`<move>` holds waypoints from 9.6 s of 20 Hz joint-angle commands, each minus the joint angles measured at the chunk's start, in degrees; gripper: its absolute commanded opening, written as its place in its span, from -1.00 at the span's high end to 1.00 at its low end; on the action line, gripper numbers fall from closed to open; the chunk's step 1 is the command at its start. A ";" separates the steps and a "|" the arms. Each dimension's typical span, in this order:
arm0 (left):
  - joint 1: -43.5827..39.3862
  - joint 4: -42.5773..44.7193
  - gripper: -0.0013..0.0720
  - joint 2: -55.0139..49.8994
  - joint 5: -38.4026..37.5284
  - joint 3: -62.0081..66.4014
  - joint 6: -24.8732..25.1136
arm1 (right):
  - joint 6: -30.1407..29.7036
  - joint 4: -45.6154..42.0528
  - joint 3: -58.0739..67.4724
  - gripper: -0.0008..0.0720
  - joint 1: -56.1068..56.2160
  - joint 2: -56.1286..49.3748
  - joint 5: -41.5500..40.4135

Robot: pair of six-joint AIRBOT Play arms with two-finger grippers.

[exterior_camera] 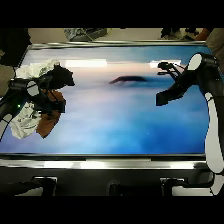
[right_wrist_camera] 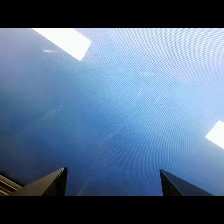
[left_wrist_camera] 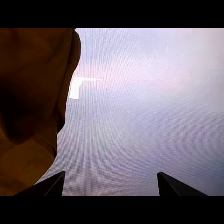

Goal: Fold the shirts.

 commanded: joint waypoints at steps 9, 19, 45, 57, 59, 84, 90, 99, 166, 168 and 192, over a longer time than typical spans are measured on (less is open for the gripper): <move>0.00 0.02 -0.83 0.02 0.00 -0.02 0.00 | 0.02 0.00 0.00 -0.86 0.02 -0.02 0.00; 0.00 0.00 -0.83 -0.11 1.75 -0.02 0.00 | 0.02 -0.42 -0.02 -0.86 0.02 -0.02 -0.07; 28.89 -11.26 -0.99 -9.09 -7.67 9.55 1.79 | -2.40 0.48 -0.22 -0.86 0.02 -0.09 -13.75; 30.82 -12.98 -0.99 -8.83 0.33 7.45 3.50 | -2.38 0.50 -0.26 -0.86 0.02 -0.09 -12.04; 36.85 -13.25 -0.99 -7.93 -2.01 6.43 3.54 | -2.36 0.55 -0.26 -0.86 0.02 -0.09 -11.76; 66.20 -58.27 -0.99 -6.71 18.18 -26.91 47.01 | -2.32 8.92 -0.26 -0.86 0.02 -0.09 -4.50; 56.85 -67.58 -0.99 -6.78 33.07 -26.93 46.97 | -2.32 8.92 -0.26 -0.86 0.02 -0.09 -3.19; 56.81 -70.16 0.89 4.11 32.11 -20.76 43.19 | -2.40 9.01 -0.20 -0.86 0.02 0.07 -2.36; -5.35 -40.70 0.89 2.80 22.18 -36.76 19.58 | -4.28 -9.46 -8.44 -0.99 -0.46 -2.10 -14.27; -5.35 -40.68 0.89 3.89 22.36 -36.76 19.61 | -1.42 -8.00 -8.46 -0.99 -3.06 -2.95 -13.81; 16.92 -18.10 0.90 36.44 23.15 19.69 4.87 | 7.37 -10.19 11.13 0.84 -6.27 36.37 -35.85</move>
